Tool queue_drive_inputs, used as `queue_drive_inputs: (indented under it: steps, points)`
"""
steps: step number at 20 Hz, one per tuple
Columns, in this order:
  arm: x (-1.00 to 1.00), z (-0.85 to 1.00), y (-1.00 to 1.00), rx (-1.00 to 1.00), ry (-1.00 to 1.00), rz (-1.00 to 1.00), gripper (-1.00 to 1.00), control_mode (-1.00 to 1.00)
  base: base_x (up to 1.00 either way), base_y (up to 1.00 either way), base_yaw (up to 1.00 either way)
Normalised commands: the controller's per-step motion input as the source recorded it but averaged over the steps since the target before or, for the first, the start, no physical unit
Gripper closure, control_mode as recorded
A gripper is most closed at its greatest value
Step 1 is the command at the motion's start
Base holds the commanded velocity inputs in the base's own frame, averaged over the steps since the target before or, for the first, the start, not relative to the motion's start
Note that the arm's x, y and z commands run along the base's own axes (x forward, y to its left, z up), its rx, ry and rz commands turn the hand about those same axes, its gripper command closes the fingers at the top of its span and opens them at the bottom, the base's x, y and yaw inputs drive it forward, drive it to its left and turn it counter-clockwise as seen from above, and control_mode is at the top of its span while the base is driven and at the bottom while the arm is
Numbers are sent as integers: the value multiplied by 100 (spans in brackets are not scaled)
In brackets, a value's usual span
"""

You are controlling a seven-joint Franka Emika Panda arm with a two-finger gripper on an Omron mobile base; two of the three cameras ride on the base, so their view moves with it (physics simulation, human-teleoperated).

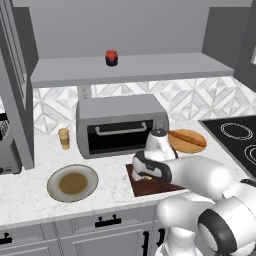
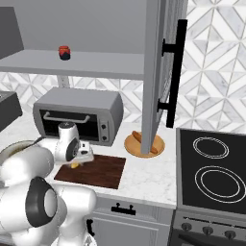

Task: From the different types of pastries on the counter, select a croissant and place it on the cutting board. Then retrieve a jar of jam from the cabinet and place it alongside the croissant on the cutting board.

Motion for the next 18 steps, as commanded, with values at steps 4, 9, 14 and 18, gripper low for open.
queue_drive_inputs:
  steps: [4, 9, 14, 18]
  points:
    - [-9, -100, -9, 4, 0, 0, 100, -100, 0, 0, 0]
    - [-1, -47, -1, 0, -2, 0, -100, -100, 0, 0, 0]
    - [-4, 47, 0, 0, -3, 0, -100, -100, 0, 0, 0]
    - [-40, 100, 0, 0, -18, 0, -100, -100, 0, 0, 0]
